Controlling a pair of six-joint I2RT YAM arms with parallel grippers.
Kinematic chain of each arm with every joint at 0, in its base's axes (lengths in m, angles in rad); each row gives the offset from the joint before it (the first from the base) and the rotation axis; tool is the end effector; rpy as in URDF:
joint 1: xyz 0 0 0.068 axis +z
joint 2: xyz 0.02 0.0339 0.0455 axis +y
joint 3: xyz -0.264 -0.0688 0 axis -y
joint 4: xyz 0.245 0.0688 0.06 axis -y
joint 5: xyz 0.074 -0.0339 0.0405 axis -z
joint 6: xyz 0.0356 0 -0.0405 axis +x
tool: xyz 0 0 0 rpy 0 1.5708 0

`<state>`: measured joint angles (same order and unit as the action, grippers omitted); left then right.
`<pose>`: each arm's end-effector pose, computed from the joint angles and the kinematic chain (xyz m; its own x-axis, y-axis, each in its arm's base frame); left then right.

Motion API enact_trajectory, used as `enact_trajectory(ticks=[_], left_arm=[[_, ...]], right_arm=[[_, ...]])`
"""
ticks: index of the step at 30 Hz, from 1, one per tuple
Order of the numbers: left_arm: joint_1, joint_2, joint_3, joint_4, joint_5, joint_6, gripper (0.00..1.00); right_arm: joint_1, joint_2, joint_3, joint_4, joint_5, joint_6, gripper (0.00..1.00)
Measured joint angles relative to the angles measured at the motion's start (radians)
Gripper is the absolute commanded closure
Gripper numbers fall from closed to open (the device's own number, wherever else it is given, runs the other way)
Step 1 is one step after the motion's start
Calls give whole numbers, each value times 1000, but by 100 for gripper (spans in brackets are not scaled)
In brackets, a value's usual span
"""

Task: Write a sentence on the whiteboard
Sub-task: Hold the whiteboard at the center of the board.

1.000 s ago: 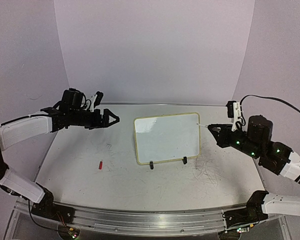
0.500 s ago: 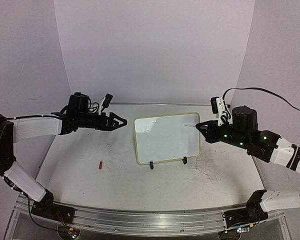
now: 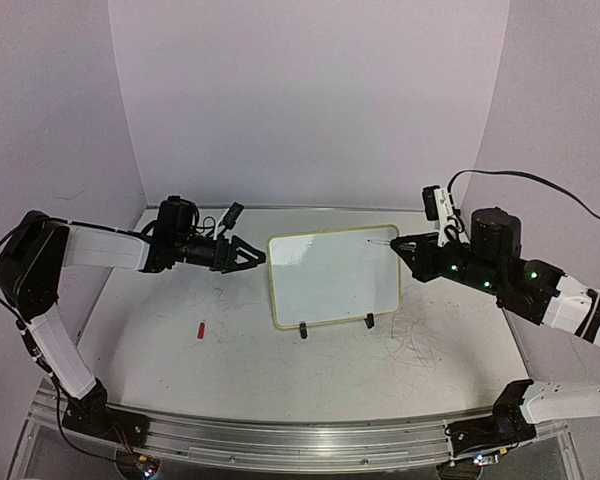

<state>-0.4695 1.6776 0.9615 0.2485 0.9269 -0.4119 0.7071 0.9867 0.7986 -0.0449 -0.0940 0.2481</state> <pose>0.3059 -0.1871 0.2174 -0.7320 0.1019 -0.6737 0.6714 0.2762 -0.6877 0.1748 0.1538 0.3216 -0.3460 0.0259 -0.9379 -0.6512 0.7130 0.2599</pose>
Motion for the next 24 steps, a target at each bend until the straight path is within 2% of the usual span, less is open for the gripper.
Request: enact_trajectory(ticks=[4,6,14,24], left_arm=[[-3,99,71,11,32,-14,36],[-7,130,102,14,42,-14,45],[-25,189,164,45,69,-9,67],[-27,203,152,117,92,-10,75]], right_arm=[[0,2,0,24,-3,-1,100],[0,8,0,38,-4,0,100],[0,36,0,54,-31,10,100],[0,72,0,82,-72,20,100]])
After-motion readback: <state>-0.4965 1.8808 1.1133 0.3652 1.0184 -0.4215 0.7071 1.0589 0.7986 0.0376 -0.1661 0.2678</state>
